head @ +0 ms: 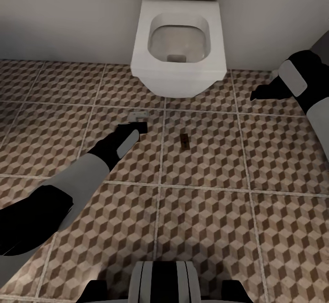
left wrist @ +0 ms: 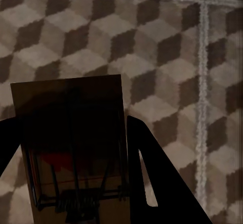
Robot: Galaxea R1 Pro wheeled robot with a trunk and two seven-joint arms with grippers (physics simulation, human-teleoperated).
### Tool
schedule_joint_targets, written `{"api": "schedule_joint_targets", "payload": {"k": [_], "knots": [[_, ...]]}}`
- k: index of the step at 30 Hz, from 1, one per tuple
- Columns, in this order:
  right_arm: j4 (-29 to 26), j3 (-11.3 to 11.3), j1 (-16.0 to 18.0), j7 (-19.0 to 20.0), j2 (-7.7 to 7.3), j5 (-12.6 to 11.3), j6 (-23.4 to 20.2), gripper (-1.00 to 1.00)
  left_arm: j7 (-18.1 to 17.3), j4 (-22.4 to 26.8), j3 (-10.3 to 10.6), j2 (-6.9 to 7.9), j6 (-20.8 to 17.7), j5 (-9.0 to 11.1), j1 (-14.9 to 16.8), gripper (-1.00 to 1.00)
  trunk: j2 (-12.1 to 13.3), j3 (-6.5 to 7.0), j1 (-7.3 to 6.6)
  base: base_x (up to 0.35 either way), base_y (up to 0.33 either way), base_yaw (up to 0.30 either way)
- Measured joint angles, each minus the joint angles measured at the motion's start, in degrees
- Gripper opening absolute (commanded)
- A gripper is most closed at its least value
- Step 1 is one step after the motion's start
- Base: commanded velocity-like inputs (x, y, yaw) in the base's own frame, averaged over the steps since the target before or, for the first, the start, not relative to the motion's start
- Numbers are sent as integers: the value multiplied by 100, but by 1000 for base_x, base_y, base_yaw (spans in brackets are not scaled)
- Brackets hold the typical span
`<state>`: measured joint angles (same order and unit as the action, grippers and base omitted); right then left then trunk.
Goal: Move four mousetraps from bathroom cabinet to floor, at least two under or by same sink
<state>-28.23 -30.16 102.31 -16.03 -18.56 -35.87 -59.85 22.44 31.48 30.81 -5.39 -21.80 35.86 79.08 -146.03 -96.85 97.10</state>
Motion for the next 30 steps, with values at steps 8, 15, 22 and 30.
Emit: {"api": "schedule_joint_targets", "payload": {"k": [8, 15, 22, 30], "knots": [[-6, -9, -3, 0, 7, 0, 0, 100, 0, 5, 0, -4, 0, -2, 0, -100, 0, 0, 0, 0, -65, 0], [-6, -15, -2, 0, 1, 1, 0, 100, 0, 8, 0, -8, 0, -3, 4, -100, 0, 0, 0, 0, -97, 0], [-6, -14, -5, 0, 4, 0, 0, 100, -2, 8, 0, -9, 0, -3, 3, -100, 0, 0, 0, 0, -57, 0], [-6, -17, -5, 0, 12, -2, 0, 100, -5, 5, 3, -1, 0, -3, 0, -100, 0, 0, 0, 0, -103, 0]]}}
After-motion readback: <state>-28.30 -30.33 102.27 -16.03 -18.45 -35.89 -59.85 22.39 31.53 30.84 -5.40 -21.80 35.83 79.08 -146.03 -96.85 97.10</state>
